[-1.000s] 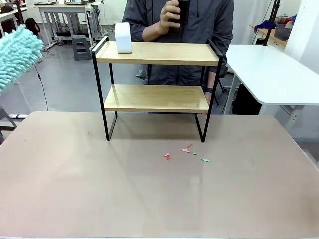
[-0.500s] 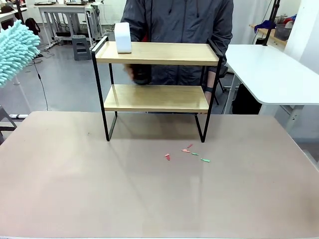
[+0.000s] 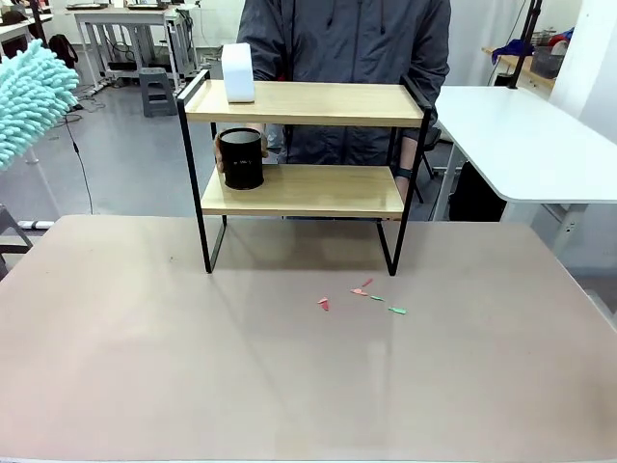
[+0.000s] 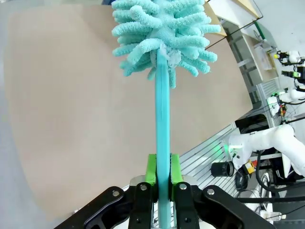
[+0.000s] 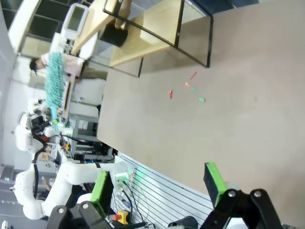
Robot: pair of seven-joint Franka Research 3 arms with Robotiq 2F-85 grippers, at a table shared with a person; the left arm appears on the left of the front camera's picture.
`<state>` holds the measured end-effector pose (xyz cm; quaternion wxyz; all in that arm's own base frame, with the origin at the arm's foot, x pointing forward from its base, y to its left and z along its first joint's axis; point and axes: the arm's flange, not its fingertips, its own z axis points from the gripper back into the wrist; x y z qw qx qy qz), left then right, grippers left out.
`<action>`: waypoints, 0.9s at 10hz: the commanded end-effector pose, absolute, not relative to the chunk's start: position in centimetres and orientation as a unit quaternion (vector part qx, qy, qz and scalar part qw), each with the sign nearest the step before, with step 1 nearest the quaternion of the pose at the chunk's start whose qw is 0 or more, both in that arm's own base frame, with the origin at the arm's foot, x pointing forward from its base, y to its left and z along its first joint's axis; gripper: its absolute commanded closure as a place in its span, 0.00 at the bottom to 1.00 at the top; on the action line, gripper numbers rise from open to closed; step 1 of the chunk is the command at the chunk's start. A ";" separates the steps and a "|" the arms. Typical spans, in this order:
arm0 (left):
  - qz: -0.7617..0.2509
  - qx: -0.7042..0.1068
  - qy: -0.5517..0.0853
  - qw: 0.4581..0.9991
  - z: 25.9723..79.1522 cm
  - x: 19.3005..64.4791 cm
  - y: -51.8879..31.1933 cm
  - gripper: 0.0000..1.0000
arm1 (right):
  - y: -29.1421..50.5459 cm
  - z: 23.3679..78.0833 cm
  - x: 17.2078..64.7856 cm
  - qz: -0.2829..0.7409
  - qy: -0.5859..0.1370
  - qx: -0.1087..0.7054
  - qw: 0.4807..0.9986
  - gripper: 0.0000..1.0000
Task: Clean the shelf.
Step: Hand the Duster back to the human.
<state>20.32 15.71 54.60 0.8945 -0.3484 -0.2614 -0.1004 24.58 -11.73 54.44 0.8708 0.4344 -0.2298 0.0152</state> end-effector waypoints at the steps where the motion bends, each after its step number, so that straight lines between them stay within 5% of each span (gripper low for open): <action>1: -0.136 -0.343 -0.290 0.883 57.7 20.9 14.3 0.87 | -12.7 58.9 22.2 0.025 -0.310 0.420 0.853 0.00; 4: -0.328 -0.341 -0.392 0.789 67.9 18.5 6.3 0.87 | -4.0 71.4 28.0 0.151 -0.323 0.400 0.844 0.00; 5: -0.416 -0.344 -0.351 0.765 68.6 17.8 3.3 0.87 | -0.8 71.8 29.7 0.184 -0.296 0.413 0.841 0.00; 7: -0.555 -0.283 -0.169 0.764 67.7 19.1 -3.3 0.87 | 5.1 68.6 31.3 0.242 -0.243 0.450 0.824 0.00; 9: -0.590 -0.233 -0.066 0.770 66.9 22.2 -8.4 0.87 | 6.6 65.2 29.9 0.288 -0.208 0.470 0.808 0.00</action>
